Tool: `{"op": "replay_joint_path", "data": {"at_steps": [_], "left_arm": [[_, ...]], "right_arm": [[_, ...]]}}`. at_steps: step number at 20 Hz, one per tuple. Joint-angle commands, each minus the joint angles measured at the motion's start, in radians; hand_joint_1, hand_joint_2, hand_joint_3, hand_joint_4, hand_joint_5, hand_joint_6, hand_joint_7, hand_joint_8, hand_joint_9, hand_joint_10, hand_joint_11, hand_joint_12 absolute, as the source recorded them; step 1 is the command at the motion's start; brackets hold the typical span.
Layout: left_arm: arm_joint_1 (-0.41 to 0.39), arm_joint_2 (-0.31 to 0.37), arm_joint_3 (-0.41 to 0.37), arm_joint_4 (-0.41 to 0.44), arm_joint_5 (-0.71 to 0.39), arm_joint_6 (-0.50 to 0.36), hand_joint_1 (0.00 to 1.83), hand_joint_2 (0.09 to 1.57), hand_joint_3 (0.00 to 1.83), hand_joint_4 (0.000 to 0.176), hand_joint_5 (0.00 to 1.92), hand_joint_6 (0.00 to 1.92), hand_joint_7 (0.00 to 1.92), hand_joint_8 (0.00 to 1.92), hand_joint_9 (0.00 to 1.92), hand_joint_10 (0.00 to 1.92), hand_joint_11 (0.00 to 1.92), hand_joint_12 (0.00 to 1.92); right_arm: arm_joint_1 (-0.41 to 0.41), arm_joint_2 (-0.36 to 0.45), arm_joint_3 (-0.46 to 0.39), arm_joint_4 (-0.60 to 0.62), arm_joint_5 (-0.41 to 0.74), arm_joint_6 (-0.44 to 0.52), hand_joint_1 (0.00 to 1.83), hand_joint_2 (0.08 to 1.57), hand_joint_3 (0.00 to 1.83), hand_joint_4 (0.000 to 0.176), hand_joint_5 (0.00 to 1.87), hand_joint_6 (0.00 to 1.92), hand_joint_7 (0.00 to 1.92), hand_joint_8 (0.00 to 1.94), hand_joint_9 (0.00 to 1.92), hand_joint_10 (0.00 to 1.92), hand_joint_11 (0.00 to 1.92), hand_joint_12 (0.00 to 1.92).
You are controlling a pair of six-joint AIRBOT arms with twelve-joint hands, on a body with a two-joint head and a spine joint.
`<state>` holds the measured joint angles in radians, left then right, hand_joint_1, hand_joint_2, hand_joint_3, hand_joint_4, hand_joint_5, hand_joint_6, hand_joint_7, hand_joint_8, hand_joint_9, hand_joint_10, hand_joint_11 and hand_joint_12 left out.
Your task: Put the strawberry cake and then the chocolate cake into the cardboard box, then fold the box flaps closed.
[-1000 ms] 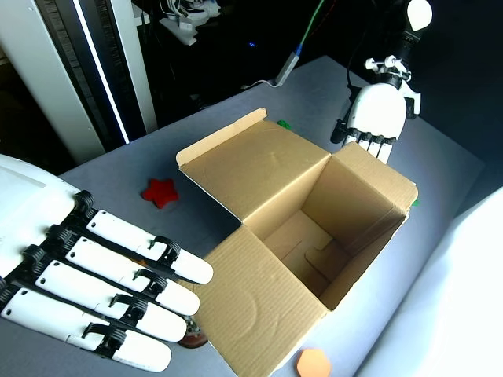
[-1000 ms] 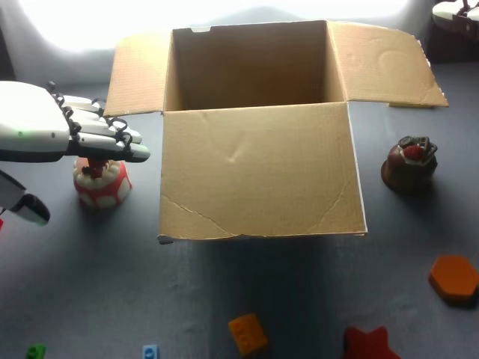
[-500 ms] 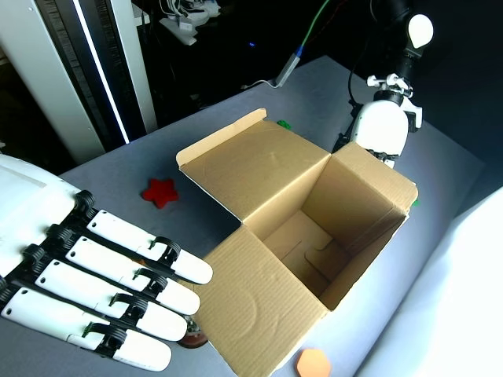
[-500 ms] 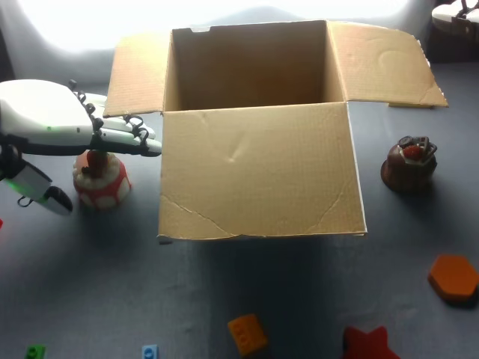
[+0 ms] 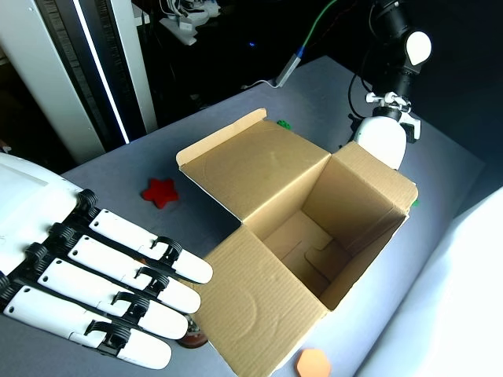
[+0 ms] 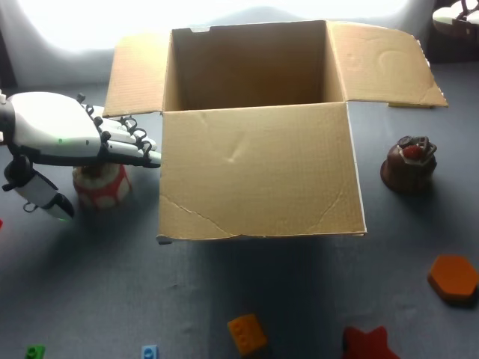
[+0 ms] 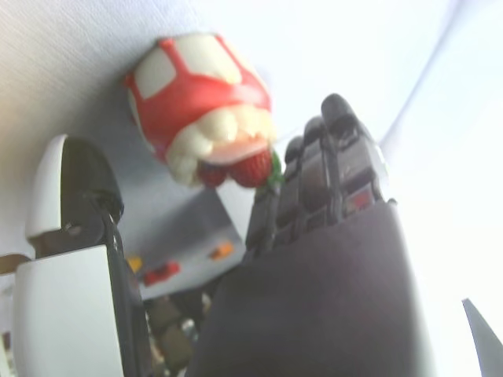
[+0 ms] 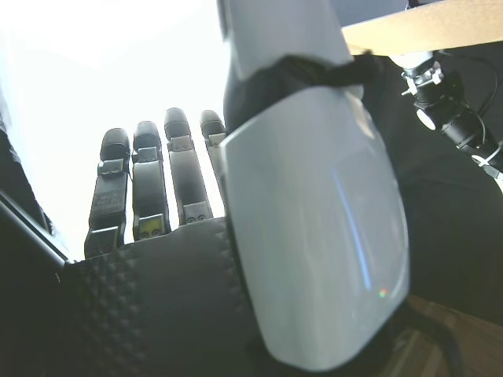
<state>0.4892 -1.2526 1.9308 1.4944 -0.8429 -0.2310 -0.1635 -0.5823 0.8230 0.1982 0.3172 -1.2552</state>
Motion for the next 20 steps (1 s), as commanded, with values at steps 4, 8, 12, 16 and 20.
{"op": "replay_joint_path", "data": {"at_steps": [4, 8, 12, 16, 20], "left_arm": [[0.002, -0.015, 0.028, -0.066, 0.0, 0.008, 1.05, 1.01, 0.01, 0.041, 0.08, 0.0, 0.06, 0.0, 0.08, 0.0, 0.0, 0.5], [-0.005, -0.027, 0.046, -0.068, 0.003, 0.008, 1.07, 1.0, 0.0, 0.05, 0.06, 0.0, 0.05, 0.0, 0.08, 0.0, 0.0, 0.47], [-0.006, -0.031, 0.047, -0.069, 0.005, 0.008, 1.11, 0.98, 0.0, 0.046, 0.08, 0.0, 0.06, 0.0, 0.08, 0.0, 0.0, 0.5], [-0.002, -0.031, 0.045, -0.071, 0.005, 0.008, 1.15, 0.98, 0.0, 0.04, 0.07, 0.0, 0.06, 0.0, 0.09, 0.01, 0.0, 0.49], [0.001, -0.031, 0.043, -0.076, 0.005, 0.008, 1.21, 1.02, 0.0, 0.028, 0.4, 0.04, 0.44, 0.03, 0.5, 0.07, 0.15, 1.13]], "right_arm": [[0.01, 0.012, 0.001, -0.002, 0.124, -0.001, 1.2, 0.93, 0.0, 0.003, 0.1, 0.01, 0.13, 0.0, 0.08, 0.0, 0.0, 0.29], [0.01, 0.012, 0.001, -0.002, 0.124, -0.001, 1.17, 0.94, 0.0, 0.004, 0.08, 0.01, 0.12, 0.0, 0.07, 0.0, 0.0, 0.19], [0.01, 0.012, 0.001, -0.002, 0.125, -0.001, 1.21, 0.95, 0.01, 0.005, 0.06, 0.0, 0.12, 0.0, 0.06, 0.0, 0.0, 0.12], [0.01, 0.012, 0.001, -0.002, 0.125, -0.001, 1.19, 0.93, 0.0, 0.001, 0.07, 0.0, 0.12, 0.0, 0.07, 0.0, 0.0, 0.17], [0.01, 0.012, 0.001, -0.002, 0.125, -0.001, 1.22, 0.93, 0.0, 0.002, 0.06, 0.01, 0.13, 0.01, 0.08, 0.01, 0.0, 0.17]]}}
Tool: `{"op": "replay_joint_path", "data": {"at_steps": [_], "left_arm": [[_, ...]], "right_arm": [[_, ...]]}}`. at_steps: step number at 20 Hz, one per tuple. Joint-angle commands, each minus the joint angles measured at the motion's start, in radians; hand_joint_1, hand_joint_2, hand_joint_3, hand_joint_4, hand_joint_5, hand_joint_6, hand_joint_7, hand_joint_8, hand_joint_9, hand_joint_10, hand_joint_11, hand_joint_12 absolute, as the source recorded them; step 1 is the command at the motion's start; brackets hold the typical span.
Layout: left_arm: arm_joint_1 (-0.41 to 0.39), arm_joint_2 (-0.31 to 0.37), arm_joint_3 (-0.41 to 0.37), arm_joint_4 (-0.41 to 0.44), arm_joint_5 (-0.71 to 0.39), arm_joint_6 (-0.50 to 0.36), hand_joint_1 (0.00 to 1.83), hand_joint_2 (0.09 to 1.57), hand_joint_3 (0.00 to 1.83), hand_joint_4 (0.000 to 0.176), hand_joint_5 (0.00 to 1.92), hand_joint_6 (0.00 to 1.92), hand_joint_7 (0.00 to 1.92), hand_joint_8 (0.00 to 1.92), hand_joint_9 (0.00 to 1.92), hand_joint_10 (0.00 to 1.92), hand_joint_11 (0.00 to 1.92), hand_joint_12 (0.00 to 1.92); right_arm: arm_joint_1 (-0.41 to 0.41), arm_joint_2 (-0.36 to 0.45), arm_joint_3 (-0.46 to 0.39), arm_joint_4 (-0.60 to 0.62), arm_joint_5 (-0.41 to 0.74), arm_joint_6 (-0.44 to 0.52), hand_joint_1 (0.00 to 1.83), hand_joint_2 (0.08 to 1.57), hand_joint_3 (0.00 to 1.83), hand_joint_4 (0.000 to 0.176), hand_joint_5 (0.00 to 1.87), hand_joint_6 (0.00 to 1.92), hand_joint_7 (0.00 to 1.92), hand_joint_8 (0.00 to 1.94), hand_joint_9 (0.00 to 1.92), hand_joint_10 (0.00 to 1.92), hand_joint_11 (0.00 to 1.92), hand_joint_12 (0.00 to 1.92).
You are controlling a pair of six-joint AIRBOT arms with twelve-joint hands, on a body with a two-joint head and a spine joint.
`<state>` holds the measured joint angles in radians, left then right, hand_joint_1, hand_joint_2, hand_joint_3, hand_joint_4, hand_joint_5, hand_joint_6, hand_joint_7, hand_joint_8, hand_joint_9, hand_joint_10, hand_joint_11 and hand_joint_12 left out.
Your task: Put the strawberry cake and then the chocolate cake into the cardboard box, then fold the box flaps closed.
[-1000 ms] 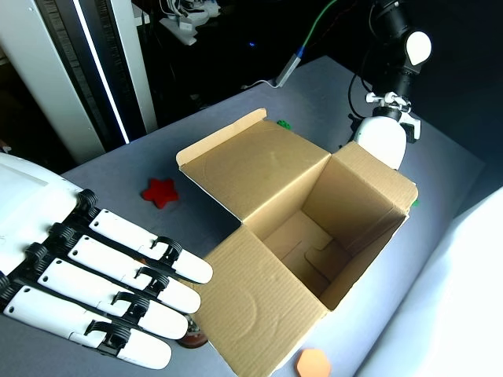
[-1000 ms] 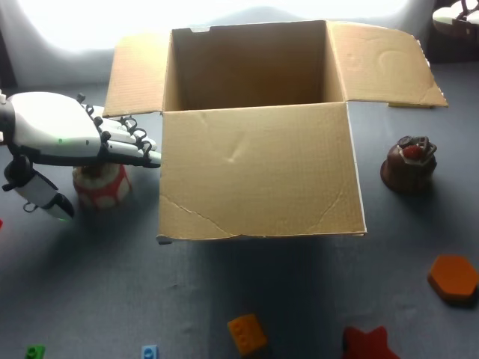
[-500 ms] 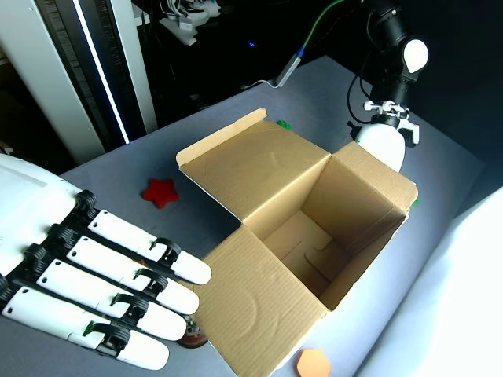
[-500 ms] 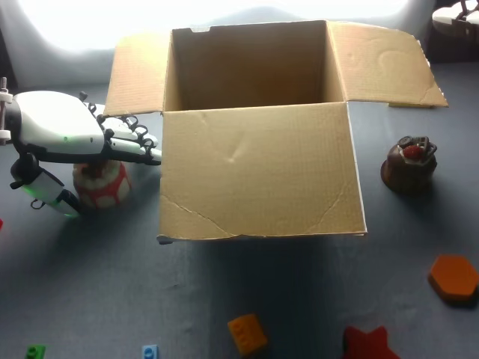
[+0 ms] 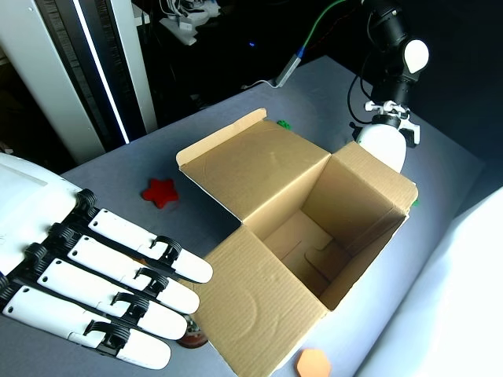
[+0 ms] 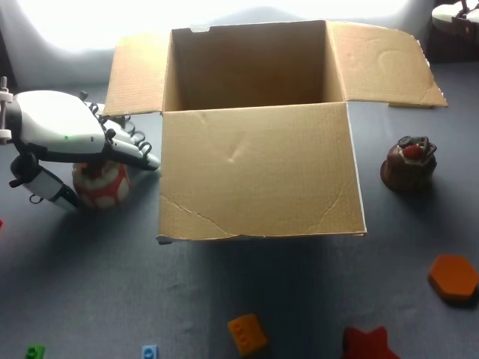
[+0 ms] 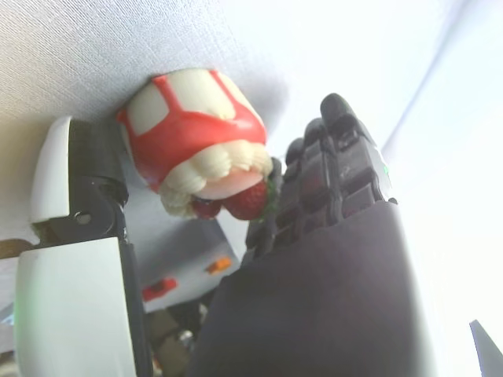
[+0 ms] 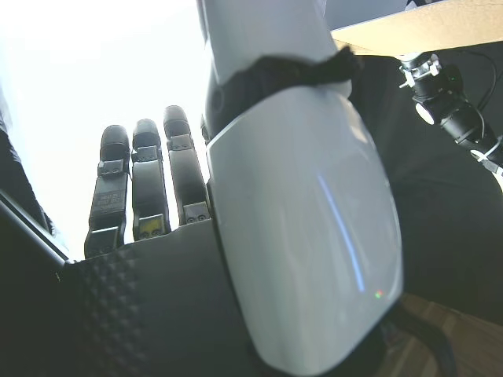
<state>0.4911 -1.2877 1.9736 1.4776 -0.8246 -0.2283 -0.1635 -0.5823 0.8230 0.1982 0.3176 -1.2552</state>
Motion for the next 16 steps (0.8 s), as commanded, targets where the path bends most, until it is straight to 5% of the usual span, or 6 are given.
{"op": "replay_joint_path", "data": {"at_steps": [1, 2, 4, 5, 6, 16], "left_arm": [[0.0, 0.004, 0.0, -0.059, -0.013, 0.005, 1.21, 1.07, 0.01, 0.001, 0.54, 0.05, 0.61, 0.05, 0.69, 0.15, 0.26, 1.33], [0.001, 0.005, 0.0, -0.059, -0.013, 0.005, 1.21, 1.07, 0.01, 0.001, 0.54, 0.05, 0.61, 0.05, 0.69, 0.15, 0.26, 1.33], [0.002, 0.005, -0.001, -0.059, -0.013, 0.005, 1.16, 1.13, 0.0, 0.0, 0.68, 0.14, 0.64, 0.5, 0.62, 0.92, 0.44, 1.39], [0.002, 0.006, -0.001, -0.059, -0.013, 0.004, 1.14, 1.24, 0.01, 0.0, 0.63, 1.14, 0.73, 1.28, 0.62, 1.14, 0.5, 1.44], [0.003, 0.008, -0.001, -0.059, -0.013, 0.003, 1.13, 1.28, 0.0, 0.0, 0.59, 1.38, 0.73, 1.46, 0.67, 1.19, 0.56, 1.48], [-0.014, 0.075, -0.053, -0.042, -0.029, -0.021, 1.17, 1.23, 0.0, 0.0, 0.74, 1.22, 0.79, 1.44, 0.8, 1.18, 0.66, 1.44]], "right_arm": [[0.01, 0.012, 0.001, -0.002, 0.125, -0.001, 1.19, 0.95, 0.0, 0.006, 0.06, 0.0, 0.13, 0.0, 0.08, 0.01, 0.0, 0.17], [0.01, 0.012, 0.001, -0.002, 0.125, -0.001, 1.19, 0.95, 0.0, 0.006, 0.06, 0.0, 0.13, 0.0, 0.08, 0.01, 0.0, 0.17], [0.01, 0.012, 0.001, -0.002, 0.125, -0.001, 1.21, 0.94, 0.0, 0.002, 0.07, 0.01, 0.14, 0.0, 0.09, 0.01, 0.0, 0.24], [0.01, 0.012, 0.001, -0.002, 0.125, -0.001, 1.21, 0.93, 0.0, 0.001, 0.07, 0.0, 0.14, 0.0, 0.08, 0.0, 0.0, 0.21], [0.01, 0.012, 0.001, -0.002, 0.125, -0.001, 1.21, 0.94, 0.0, 0.002, 0.07, 0.0, 0.14, 0.0, 0.08, 0.0, 0.0, 0.24], [0.01, 0.012, 0.0, -0.002, 0.125, -0.001, 1.19, 0.92, 0.0, 0.003, 0.07, 0.0, 0.13, 0.0, 0.09, 0.0, 0.0, 0.34]]}}
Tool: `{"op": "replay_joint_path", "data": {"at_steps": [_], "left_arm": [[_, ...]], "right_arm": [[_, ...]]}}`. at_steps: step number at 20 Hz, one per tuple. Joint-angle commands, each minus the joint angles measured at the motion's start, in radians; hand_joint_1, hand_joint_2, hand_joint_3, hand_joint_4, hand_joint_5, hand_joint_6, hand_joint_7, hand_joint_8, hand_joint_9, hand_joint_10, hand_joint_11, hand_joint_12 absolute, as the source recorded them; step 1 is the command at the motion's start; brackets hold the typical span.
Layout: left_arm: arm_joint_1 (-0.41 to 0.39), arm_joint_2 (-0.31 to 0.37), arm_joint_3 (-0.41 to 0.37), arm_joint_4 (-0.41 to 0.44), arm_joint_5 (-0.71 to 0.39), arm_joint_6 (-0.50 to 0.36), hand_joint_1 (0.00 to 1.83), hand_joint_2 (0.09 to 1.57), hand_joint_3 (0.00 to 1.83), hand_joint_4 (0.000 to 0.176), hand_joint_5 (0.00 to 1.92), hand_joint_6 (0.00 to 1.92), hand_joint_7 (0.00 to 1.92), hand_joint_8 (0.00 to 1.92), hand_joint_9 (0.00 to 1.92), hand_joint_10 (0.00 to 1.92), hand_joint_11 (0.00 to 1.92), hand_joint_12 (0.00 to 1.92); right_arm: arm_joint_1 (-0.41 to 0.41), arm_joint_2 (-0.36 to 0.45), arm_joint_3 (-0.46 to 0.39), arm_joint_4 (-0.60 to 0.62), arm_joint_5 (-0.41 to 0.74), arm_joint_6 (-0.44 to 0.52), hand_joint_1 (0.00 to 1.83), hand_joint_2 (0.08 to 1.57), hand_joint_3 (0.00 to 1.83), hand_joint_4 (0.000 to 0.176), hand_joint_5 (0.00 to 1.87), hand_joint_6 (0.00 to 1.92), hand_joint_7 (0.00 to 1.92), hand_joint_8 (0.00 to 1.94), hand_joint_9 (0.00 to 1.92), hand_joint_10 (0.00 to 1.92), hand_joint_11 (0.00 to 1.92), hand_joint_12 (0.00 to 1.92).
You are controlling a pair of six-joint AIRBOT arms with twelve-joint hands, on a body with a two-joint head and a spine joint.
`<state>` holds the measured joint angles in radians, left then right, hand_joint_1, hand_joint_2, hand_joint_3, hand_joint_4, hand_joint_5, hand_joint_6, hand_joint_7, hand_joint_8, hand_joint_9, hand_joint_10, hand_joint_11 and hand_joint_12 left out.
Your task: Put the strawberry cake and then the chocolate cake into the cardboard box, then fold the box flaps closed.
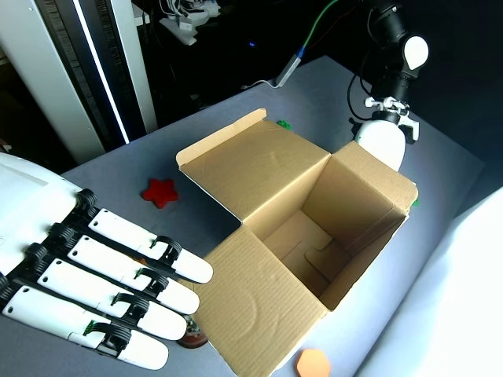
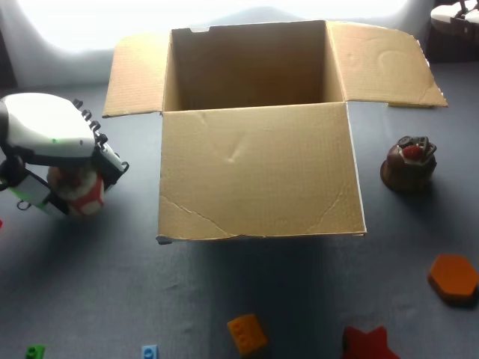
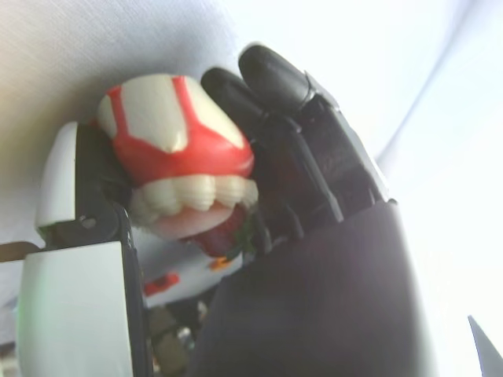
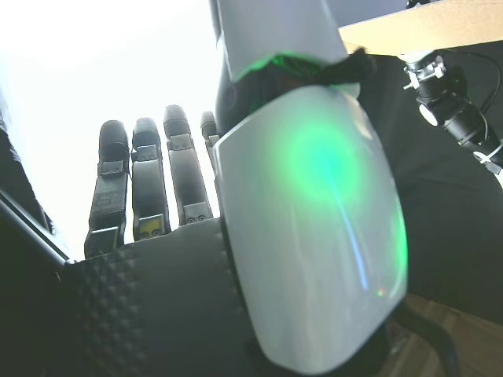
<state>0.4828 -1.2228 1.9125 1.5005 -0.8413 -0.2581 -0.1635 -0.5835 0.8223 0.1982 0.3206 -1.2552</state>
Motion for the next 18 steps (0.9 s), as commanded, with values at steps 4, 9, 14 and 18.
{"op": "replay_joint_path", "data": {"at_steps": [4, 9, 14, 18], "left_arm": [[-0.069, 0.063, -0.016, -0.005, -0.035, -0.033, 1.17, 1.23, 0.0, 0.0, 0.73, 1.26, 0.83, 1.38, 0.8, 1.19, 0.67, 1.46], [-0.17, 0.16, -0.071, 0.113, -0.075, -0.104, 1.18, 1.21, 0.0, 0.0, 0.81, 1.13, 0.81, 1.42, 0.8, 1.23, 0.68, 1.49], [-0.284, 0.212, -0.095, 0.199, -0.109, -0.175, 1.17, 1.23, 0.0, 0.0, 0.75, 1.21, 0.8, 1.44, 0.8, 1.21, 0.68, 1.47], [-0.398, 0.229, -0.103, 0.3, -0.135, -0.219, 1.16, 1.24, 0.0, 0.0, 0.71, 1.28, 0.79, 1.43, 0.79, 1.2, 0.67, 1.48]], "right_arm": [[0.01, 0.013, 0.001, -0.002, 0.122, -0.001, 1.24, 0.9, 0.0, 0.0, 0.07, 0.0, 0.14, 0.0, 0.09, 0.0, 0.0, 0.24], [0.01, 0.013, 0.001, -0.002, 0.122, -0.001, 1.19, 0.88, 0.0, 0.0, 0.06, 0.01, 0.15, 0.0, 0.11, 0.01, 0.0, 0.23], [0.01, 0.013, 0.001, -0.002, 0.122, -0.001, 1.18, 0.9, 0.0, 0.005, 0.03, 0.0, 0.1, 0.0, 0.06, 0.0, 0.0, 0.08], [0.009, 0.013, 0.001, -0.002, 0.122, -0.001, 1.19, 0.93, 0.01, 0.01, 0.03, 0.0, 0.07, 0.0, 0.04, 0.0, 0.0, 0.06]]}}
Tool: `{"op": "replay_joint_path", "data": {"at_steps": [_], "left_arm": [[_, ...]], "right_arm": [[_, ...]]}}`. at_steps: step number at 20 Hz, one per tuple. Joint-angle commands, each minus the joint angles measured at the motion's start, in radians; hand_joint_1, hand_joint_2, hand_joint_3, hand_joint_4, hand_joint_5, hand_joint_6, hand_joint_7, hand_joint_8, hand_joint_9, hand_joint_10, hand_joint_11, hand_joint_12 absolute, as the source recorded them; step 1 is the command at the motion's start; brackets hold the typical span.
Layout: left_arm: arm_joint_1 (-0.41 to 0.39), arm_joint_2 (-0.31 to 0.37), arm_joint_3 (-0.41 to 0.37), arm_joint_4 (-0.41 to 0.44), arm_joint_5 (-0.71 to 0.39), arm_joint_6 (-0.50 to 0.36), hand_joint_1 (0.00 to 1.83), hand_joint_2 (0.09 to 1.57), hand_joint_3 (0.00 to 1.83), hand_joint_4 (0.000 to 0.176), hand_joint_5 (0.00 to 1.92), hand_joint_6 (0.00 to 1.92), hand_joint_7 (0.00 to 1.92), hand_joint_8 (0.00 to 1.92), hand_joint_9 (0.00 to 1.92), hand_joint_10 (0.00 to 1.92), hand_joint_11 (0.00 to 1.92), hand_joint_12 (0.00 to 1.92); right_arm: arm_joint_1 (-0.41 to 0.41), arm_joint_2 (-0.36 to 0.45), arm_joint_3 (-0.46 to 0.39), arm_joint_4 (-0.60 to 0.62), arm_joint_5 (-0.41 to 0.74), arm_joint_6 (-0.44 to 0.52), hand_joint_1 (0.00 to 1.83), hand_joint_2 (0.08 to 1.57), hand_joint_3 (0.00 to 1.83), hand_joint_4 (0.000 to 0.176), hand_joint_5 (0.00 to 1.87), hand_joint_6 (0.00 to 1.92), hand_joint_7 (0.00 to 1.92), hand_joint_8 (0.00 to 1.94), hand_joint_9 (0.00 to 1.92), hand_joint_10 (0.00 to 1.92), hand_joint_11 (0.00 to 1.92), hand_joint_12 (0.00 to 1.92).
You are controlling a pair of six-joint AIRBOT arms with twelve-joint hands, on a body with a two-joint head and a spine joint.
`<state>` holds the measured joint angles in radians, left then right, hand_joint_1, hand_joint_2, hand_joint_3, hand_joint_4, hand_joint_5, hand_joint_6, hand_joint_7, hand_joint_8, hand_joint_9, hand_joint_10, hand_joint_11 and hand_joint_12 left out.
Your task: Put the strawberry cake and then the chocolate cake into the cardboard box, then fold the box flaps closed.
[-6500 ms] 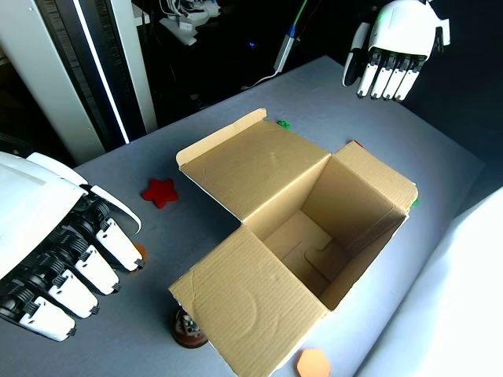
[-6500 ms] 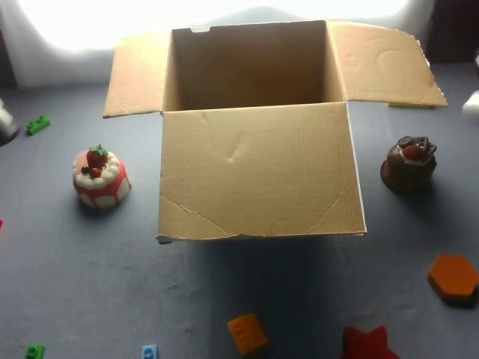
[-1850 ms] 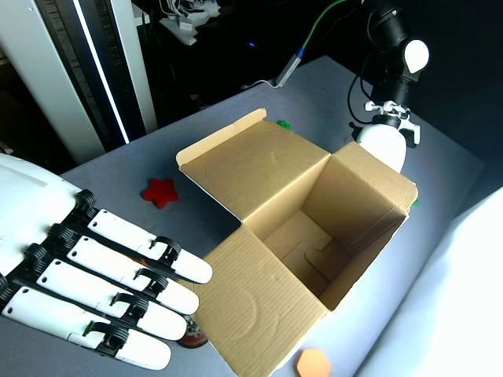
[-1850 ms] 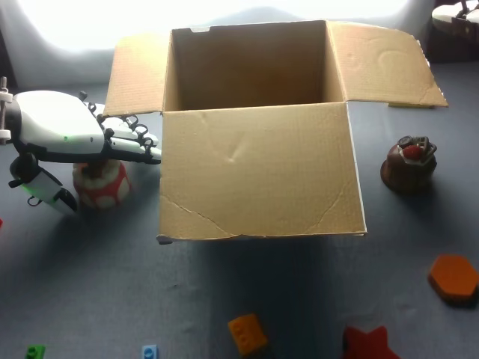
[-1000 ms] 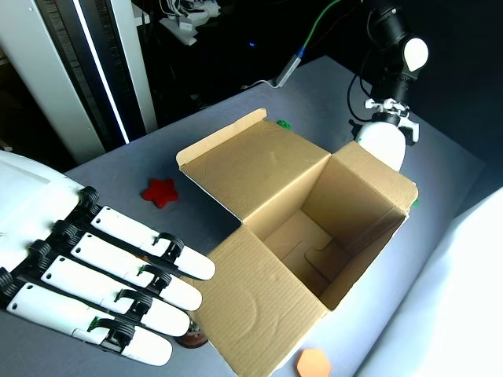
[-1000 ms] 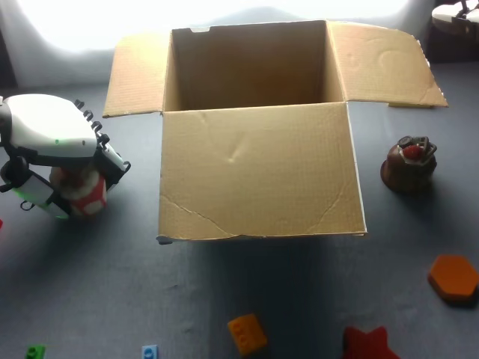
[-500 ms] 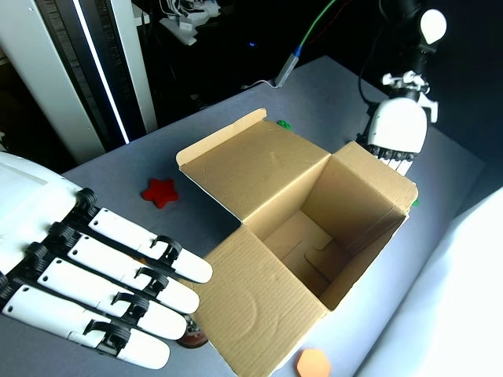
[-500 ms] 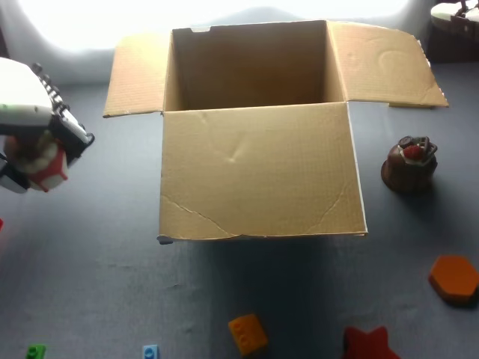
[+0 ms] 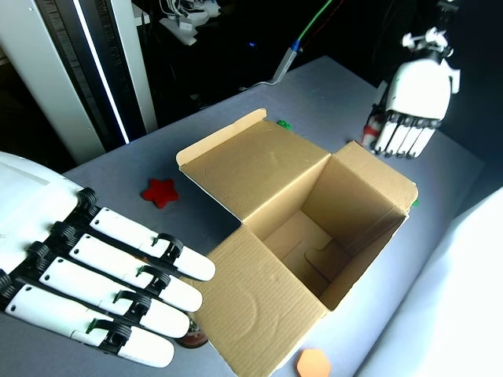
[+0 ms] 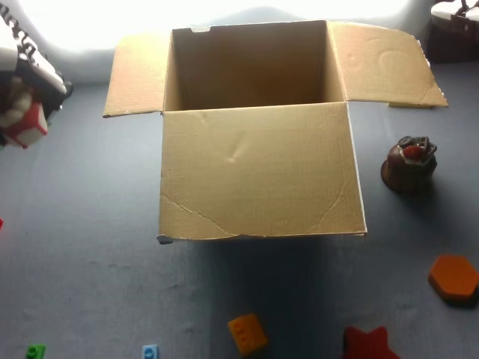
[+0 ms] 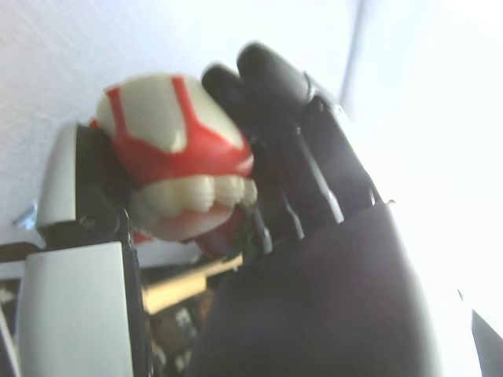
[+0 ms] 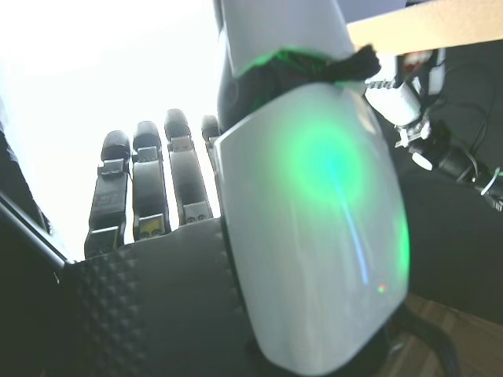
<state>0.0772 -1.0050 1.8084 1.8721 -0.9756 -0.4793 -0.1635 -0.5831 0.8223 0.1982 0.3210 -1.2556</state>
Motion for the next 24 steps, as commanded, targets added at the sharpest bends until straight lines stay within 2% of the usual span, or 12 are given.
{"op": "replay_joint_path", "data": {"at_steps": [1, 4, 10, 12, 14, 15, 16, 18, 24], "left_arm": [[-0.023, 0.011, 0.003, -0.052, -0.005, -0.006, 1.16, 1.24, 0.0, 0.0, 0.72, 1.28, 0.81, 1.4, 0.81, 1.21, 0.7, 1.5], [-0.094, 0.007, 0.004, 0.003, -0.02, -0.024, 1.16, 1.24, 0.0, 0.0, 0.73, 1.25, 0.79, 1.44, 0.78, 1.26, 0.67, 1.55], [-0.208, -0.022, 0.008, 0.101, -0.048, -0.05, 1.14, 1.25, 0.0, 0.0, 0.67, 1.39, 0.79, 1.4, 0.79, 1.26, 0.68, 1.53], [-0.243, -0.035, 0.0, 0.132, -0.053, -0.055, 1.15, 1.25, 0.0, 0.0, 0.68, 1.37, 0.79, 1.4, 0.78, 1.19, 0.67, 1.5], [-0.273, -0.051, -0.011, 0.157, -0.054, -0.056, 1.16, 1.24, 0.0, 0.0, 0.69, 1.34, 0.81, 1.38, 0.8, 1.17, 0.69, 1.49], [-0.287, -0.067, -0.015, 0.168, -0.054, -0.056, 1.15, 1.25, 0.0, 0.0, 0.68, 1.34, 0.8, 1.41, 0.79, 1.18, 0.68, 1.5], [-0.293, -0.076, -0.017, 0.172, -0.054, -0.056, 1.15, 1.25, 0.0, 0.0, 0.68, 1.34, 0.8, 1.41, 0.79, 1.18, 0.68, 1.5], [-0.312, -0.112, -0.021, 0.18, -0.063, -0.064, 1.15, 1.25, 0.0, 0.0, 0.69, 1.33, 0.78, 1.45, 0.78, 1.25, 0.66, 1.54], [-0.341, -0.222, -0.023, 0.18, -0.076, -0.072, 1.15, 1.25, 0.0, 0.0, 0.68, 1.34, 0.79, 1.43, 0.79, 1.23, 0.67, 1.52]], "right_arm": [[0.009, 0.013, 0.001, -0.002, 0.121, -0.001, 1.2, 0.94, 0.01, 0.0, 0.02, 0.0, 0.05, 0.0, 0.01, 0.0, 0.0, 0.01], [0.009, 0.013, 0.001, -0.002, 0.121, -0.001, 1.22, 0.94, 0.01, 0.0, 0.02, 0.01, 0.07, 0.01, 0.0, 0.0, 0.0, 0.0], [0.009, 0.013, 0.0, -0.002, 0.121, -0.001, 1.15, 0.97, 0.02, 0.0, 0.01, 0.0, 0.07, 0.0, 0.03, 0.01, 0.01, 0.02], [0.009, 0.013, -0.001, -0.002, 0.121, -0.001, 1.13, 1.0, 0.03, 0.0, 0.0, 0.0, 0.04, 0.0, 0.01, 0.0, 0.0, 0.01], [0.009, 0.013, -0.001, -0.002, 0.121, -0.001, 1.18, 0.96, 0.01, 0.005, 0.0, 0.0, 0.04, 0.01, 0.02, 0.01, 0.01, 0.02], [0.009, 0.013, -0.002, -0.002, 0.121, -0.001, 1.19, 0.96, 0.0, 0.0, 0.0, 0.0, 0.09, 0.0, 0.04, 0.01, 0.0, 0.11], [0.009, 0.013, -0.002, -0.002, 0.121, -0.001, 1.19, 0.96, 0.0, 0.0, 0.0, 0.0, 0.09, 0.0, 0.04, 0.01, 0.0, 0.11], [0.008, 0.013, -0.002, -0.002, 0.121, -0.001, 1.21, 0.95, 0.0, 0.002, 0.0, 0.0, 0.09, 0.0, 0.03, 0.01, 0.0, 0.01], [0.008, 0.013, -0.003, -0.002, 0.121, -0.001, 1.21, 0.93, 0.0, 0.0, 0.01, 0.0, 0.08, 0.0, 0.03, 0.0, 0.0, 0.0]]}}
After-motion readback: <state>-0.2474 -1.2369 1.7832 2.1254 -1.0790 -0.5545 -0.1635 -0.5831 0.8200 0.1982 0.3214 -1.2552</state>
